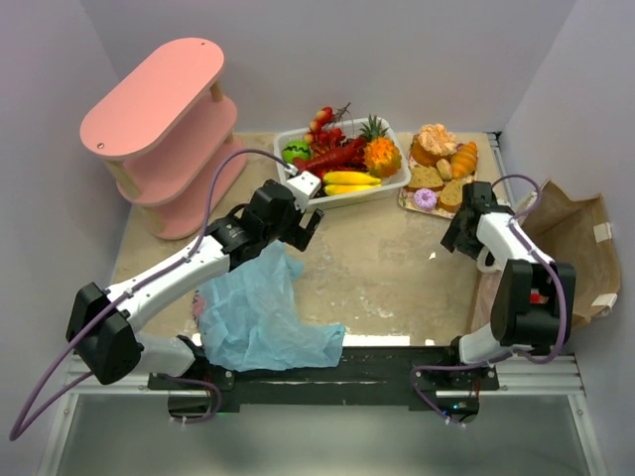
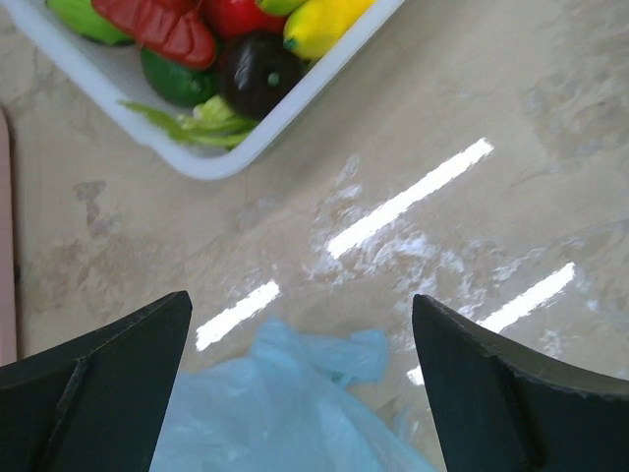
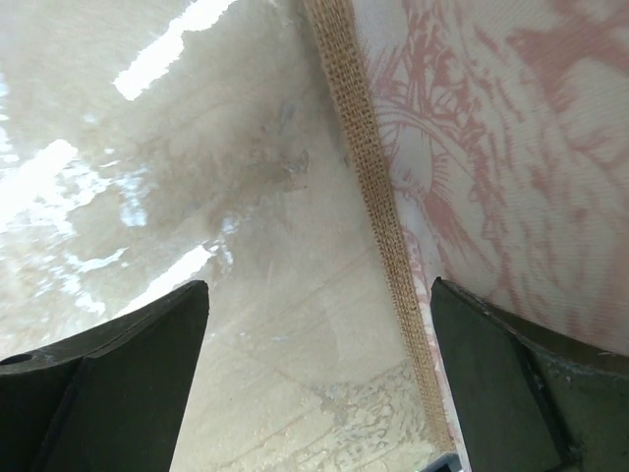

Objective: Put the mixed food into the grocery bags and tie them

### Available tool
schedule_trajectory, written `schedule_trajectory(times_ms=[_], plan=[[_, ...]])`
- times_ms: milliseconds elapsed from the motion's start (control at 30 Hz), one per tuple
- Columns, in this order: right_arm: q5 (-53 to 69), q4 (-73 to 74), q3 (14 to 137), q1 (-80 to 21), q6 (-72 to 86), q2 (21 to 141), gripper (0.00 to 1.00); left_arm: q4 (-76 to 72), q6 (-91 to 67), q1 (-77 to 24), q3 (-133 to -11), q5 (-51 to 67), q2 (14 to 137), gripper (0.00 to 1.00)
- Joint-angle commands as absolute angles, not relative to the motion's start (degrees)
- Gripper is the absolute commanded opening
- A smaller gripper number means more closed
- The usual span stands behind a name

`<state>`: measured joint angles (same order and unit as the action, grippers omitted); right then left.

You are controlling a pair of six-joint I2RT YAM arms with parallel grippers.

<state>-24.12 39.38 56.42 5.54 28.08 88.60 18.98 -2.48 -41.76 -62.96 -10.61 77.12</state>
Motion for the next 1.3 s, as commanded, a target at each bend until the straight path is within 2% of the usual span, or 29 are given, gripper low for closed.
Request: schedule_trajectory(times_ms=[0, 100, 233, 367, 467, 500, 533, 600, 633, 700, 733, 800, 867, 967, 1067, 1267], plan=[[-15.53, 33.77, 55.3, 5.63, 22.07, 78.16, 0.98, 23.72, -2.98, -41.75, -60.47, -23.43, 76.64, 1.0], [-4.8, 28.05, 53.45, 5.45, 18.81, 69.63, 0.98, 26.45, -5.09, -41.75, -58.2, -29.51, 75.85, 1.0], [3.31, 24.35, 53.79, 4.92, 17.58, 63.55, 0.98, 29.35, -9.57, -41.84, -56.69, -30.76, 75.59, 1.0], [5.89, 22.07, 54.58, 1.94, 16.53, 62.32, 0.97, 30.93, -15.19, -41.84, -54.94, -29.71, 76.2, 1.0], [5.28, 19.17, 53.7, -4.29, 15.82, 62.14, 0.96, 31.9, -17.39, -41.75, -53.71, -28.22, 77.43, 0.98], [5.62, 18.2, 53.18, -7.0, 15.65, 62.23, 0.96, 31.12, -17.58, -41.75, -53.18, -26.99, 77.61, 0.93], [6.41, 17.15, 52.74, -8.08, 15.56, 62.57, 0.96, 30.42, -17.58, -41.75, -52.56, -26.29, 77.61, 0.78], [10.97, 13.2, 51.34, -10.1, 15.12, 62.93, 0.96, 27.36, -16.62, -41.75, -51.07, -22.88, 77.17, 0.6], [12.55, 12.05, 50.98, -10.72, 15.12, 63.19, 0.95, 26.12, -14.7, -41.75, -50.89, -21.2, 76.91, 0.44], [16.07, 8.8, 50.1, -13.25, 13.98, 63.02, 0.95, 21.65, -11.53, -41.75, -50.71, -14.81, 75.86, 0.31], [17.22, 7.57, 49.66, -14.23, 13.63, 62.84, 0.94, 19.97, -9.69, -41.75, -50.89, -12.16, 75.24, 0.19], [21.41, 3.97, 48.7, -17.29, 12.13, 62.05, 0.94, 15.32, -3.45, -41.75, -52.03, -2.96, 73.48, 0.04], [24.68, 0.46, 47.9, -19.58, 10.47, 60.74, 0.94, 12.93, 3.58, -41.75, -53.95, 3.83, 71.99, 0.0], [30.4, -3.41, 45.44, -21.79, 8.09, 58.54, 0.93, 9.94, 10.27, -41.22, -56.51, 17.53, 71.28, 0.0], [35.06, -3.0, 45.09, -23.19, 6.51, 58.1, 0.93, 10.45, 12.21, -38.86, -60.28, 23.78, 72.94, 0.0], [29.28, -1.06, 44.74, -29.08, 3.08, 58.62, 0.92, 13.17, 14.5, -34.55, -66.53, 32.58, 75.49, 0.0]])
